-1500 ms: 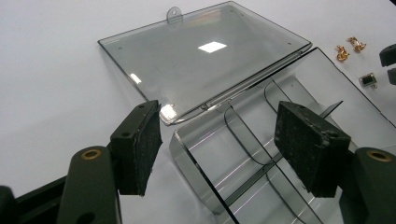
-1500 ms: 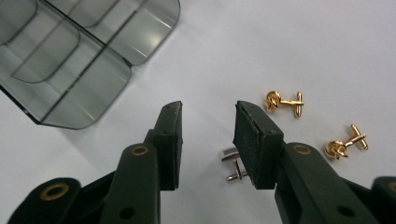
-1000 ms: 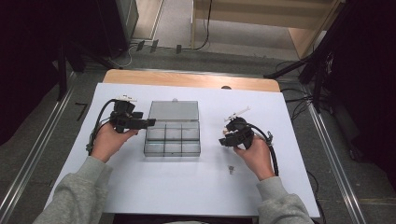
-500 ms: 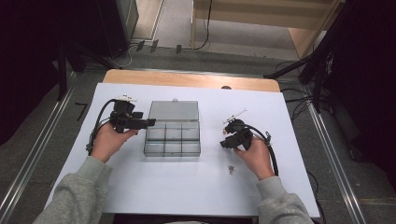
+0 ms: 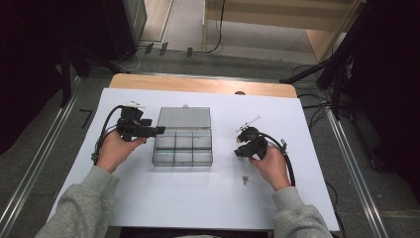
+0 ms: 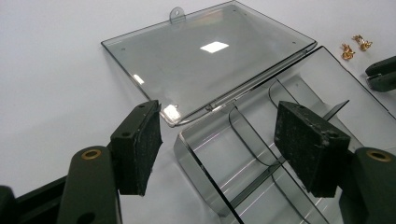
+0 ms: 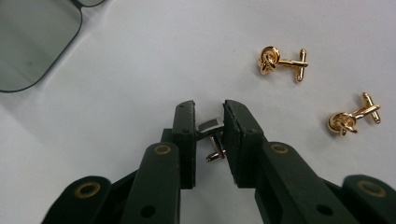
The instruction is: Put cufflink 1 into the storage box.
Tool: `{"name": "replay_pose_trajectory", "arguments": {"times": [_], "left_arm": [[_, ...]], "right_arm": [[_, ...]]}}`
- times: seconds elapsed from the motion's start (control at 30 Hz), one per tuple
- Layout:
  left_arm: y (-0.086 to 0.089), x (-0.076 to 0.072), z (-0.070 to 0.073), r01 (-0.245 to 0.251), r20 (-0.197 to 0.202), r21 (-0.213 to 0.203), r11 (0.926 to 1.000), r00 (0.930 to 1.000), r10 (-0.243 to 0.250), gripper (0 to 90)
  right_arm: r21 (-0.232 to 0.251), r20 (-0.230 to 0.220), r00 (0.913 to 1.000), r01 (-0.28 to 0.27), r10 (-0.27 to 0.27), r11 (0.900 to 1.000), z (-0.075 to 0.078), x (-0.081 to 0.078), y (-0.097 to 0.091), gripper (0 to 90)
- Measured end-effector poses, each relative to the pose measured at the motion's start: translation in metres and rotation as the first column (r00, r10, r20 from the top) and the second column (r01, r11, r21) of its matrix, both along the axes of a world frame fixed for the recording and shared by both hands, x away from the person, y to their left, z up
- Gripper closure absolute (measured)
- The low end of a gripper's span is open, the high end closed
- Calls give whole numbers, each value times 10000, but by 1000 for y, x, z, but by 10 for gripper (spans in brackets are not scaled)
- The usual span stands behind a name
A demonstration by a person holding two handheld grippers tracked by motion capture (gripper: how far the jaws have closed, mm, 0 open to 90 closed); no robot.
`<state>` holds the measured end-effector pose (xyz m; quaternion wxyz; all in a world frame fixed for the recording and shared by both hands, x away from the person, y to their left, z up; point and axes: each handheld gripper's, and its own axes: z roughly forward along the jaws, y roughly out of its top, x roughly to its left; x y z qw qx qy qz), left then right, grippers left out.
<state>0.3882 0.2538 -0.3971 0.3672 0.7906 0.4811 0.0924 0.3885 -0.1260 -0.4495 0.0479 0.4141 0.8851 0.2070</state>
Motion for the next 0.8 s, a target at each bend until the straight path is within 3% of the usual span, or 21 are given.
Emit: {"name": "replay_pose_trajectory", "arguments": {"times": [0.23,0.53,0.8], "left_arm": [[-1,0,-1,43,-3,16,10000,10000,-43,326],[0,0,-1,47,-20,34,10000,10000,-47,326],[-2,-1,-1,110,-78,20,9999,9999,-109,325]], "right_arm": [[345,-75,9999,71,-69,9994,5,0,-1,882],[207,-206,9993,319,-315,9993,7,0,1,896],[545,-207,9991,391,-381,9977,13,0,0,896]]}}
